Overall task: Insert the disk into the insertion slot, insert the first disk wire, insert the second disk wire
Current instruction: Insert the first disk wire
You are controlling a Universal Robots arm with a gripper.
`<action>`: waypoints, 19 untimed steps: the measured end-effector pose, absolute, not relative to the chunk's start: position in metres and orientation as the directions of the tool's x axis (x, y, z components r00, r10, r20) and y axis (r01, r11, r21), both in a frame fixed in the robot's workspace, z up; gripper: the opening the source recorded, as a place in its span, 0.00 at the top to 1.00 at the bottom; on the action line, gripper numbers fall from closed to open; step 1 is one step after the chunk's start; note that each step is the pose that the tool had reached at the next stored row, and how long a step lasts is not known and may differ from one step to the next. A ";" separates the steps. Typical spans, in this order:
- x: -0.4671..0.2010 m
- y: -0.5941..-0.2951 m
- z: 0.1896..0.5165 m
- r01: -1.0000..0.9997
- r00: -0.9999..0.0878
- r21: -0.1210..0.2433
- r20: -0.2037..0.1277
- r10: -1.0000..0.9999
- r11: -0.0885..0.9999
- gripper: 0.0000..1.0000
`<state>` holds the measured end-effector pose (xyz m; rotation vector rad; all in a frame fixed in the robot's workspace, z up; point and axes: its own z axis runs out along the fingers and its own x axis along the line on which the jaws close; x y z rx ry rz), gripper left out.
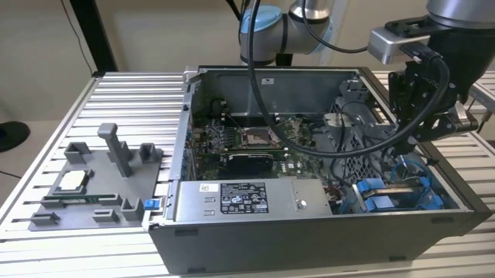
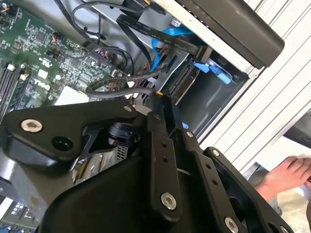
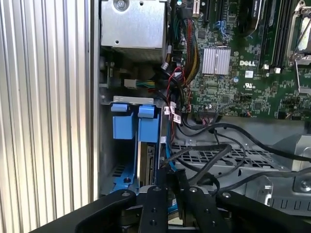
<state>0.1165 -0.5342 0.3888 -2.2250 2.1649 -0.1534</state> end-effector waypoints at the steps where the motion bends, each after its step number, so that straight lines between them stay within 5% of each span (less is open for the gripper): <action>1: 0.116 -0.534 0.389 -0.995 0.025 -0.093 0.047 -0.999 -0.029 1.00; 19: 0.120 -0.553 0.381 -0.995 0.025 -0.094 0.047 -0.999 -0.029 1.00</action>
